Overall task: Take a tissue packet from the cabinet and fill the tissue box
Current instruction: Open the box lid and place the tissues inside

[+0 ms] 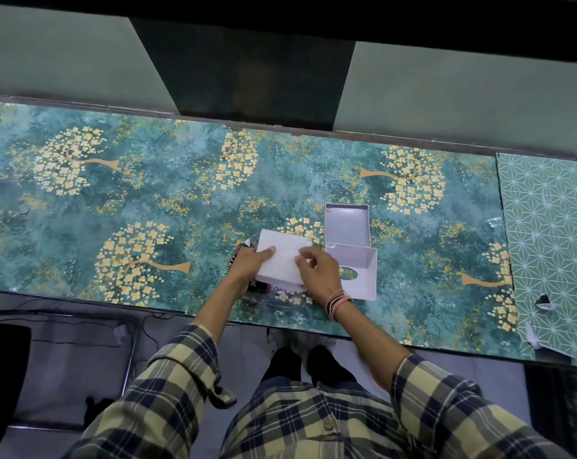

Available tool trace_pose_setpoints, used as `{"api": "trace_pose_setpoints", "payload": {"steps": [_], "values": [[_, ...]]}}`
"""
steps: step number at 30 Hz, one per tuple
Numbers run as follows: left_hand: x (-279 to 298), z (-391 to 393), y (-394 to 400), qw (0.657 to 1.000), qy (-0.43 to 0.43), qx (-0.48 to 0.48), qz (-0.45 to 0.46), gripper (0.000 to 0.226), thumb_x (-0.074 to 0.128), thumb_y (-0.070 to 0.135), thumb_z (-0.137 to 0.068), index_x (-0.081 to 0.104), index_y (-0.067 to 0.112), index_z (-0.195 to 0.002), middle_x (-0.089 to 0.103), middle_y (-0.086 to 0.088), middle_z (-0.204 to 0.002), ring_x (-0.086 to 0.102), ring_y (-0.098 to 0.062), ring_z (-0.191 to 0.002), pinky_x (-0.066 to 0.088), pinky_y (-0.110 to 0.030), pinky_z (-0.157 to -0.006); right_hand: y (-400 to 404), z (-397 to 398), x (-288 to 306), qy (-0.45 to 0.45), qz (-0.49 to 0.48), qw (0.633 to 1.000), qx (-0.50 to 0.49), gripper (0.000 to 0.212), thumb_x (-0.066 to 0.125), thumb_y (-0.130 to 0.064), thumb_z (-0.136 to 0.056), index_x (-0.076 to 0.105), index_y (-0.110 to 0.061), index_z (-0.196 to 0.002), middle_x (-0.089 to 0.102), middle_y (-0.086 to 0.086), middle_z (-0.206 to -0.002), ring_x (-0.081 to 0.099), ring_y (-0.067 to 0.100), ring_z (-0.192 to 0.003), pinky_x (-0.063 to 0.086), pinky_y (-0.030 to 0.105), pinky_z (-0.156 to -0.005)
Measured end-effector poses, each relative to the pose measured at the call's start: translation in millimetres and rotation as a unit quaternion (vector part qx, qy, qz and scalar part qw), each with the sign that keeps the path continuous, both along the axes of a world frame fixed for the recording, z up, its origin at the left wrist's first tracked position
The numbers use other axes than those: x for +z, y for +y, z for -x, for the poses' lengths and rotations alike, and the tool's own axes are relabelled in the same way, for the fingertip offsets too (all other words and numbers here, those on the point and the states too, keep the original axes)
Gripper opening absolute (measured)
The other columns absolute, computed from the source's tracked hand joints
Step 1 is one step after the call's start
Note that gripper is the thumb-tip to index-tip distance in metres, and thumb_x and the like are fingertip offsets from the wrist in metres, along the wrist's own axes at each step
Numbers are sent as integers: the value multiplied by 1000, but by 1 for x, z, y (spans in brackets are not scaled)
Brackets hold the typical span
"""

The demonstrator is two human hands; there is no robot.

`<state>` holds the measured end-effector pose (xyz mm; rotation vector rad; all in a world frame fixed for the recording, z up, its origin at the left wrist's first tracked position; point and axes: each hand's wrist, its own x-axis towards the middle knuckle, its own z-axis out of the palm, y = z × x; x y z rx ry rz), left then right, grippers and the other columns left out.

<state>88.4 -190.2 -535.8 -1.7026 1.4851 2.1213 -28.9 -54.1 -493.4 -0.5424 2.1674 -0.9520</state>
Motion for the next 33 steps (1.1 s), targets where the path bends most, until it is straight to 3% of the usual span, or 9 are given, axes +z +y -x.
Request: {"api": "trace_pose_setpoints", "payload": {"steps": [3, 7, 10, 15, 20, 23, 26, 30, 33], "values": [[12, -4, 1, 999, 43, 32, 5, 33, 68, 31, -97, 70, 2, -112, 75, -21, -110, 69, -29, -86, 55, -33, -64, 5, 17, 9, -5, 32, 992, -119, 33, 67, -31, -93, 65, -8, -118, 67, 6, -107, 60, 19, -93, 47, 29, -82], [29, -9, 7, 992, 118, 49, -11, 33, 66, 33, -98, 67, 5, -116, 76, -17, -107, 71, -33, -91, 58, -38, -68, 3, 35, 15, -154, 38, 976, -148, 57, 62, -63, -88, 50, -21, -125, 59, -4, -108, 58, 13, -98, 47, 34, -91], [42, -5, 15, 985, 162, 49, -27, 36, 64, 32, -99, 67, 3, -120, 76, -18, -114, 71, -36, -100, 58, -40, -73, 2, 40, 22, -263, 72, 953, -133, 68, 49, -85, -79, 68, -26, -106, 73, -3, -101, 70, 17, -93, 54, 40, -89], [54, 9, 28, 981, 192, 25, -29, 33, 60, 32, -101, 70, 6, -119, 74, -20, -122, 69, -40, -111, 53, -52, -95, 10, 44, 33, -399, 151, 891, -155, 85, 25, -79, -91, 66, -17, -131, 74, 11, -121, 73, 27, -108, 61, 41, -83], [57, 23, 39, 987, 155, -27, 24, 55, 57, 57, -98, 65, 13, -129, 76, -9, -121, 73, -31, -110, 59, -46, -93, 15, 43, 36, -356, 141, 914, -133, 92, 31, -91, -80, 69, -23, -129, 72, 10, -125, 69, 31, -115, 51, 55, -102], [61, 31, 47, 988, 129, -59, 67, 53, 53, 63, -97, 62, 19, -126, 73, -7, -120, 72, -25, -105, 61, -40, -89, 18, 41, 37, -334, 144, 922, -134, 76, 29, -82, -89, 73, -26, -118, 76, 6, -116, 73, 28, -107, 57, 52, -94], [62, 35, 52, 986, 125, -72, 78, 40, 51, 56, -101, 61, 23, -120, 72, -4, -119, 71, -21, -103, 60, -34, -83, 24, 42, 35, -290, 132, 938, -135, 67, 44, -79, -87, 75, -25, -112, 78, 4, -110, 74, 28, -102, 59, 51, -89], [57, 37, 54, 989, 115, -60, 70, 62, 57, 69, -92, 61, 19, -129, 74, -1, -121, 73, -21, -108, 61, -36, -86, 37, 45, 28, -253, 123, 950, -135, 43, 61, -54, -93, 72, -19, -116, 78, 3, -109, 74, 27, -101, 61, 45, -88], [57, 45, 65, 987, 138, -48, 75, 54, 59, 62, -95, 64, 20, -128, 77, -2, -116, 76, -20, -102, 63, -34, -81, 42, 43, 30, -252, 130, 950, -127, 39, 63, -49, -94, 71, -19, -117, 78, 3, -108, 75, 24, -97, 63, 36, -78]]}}
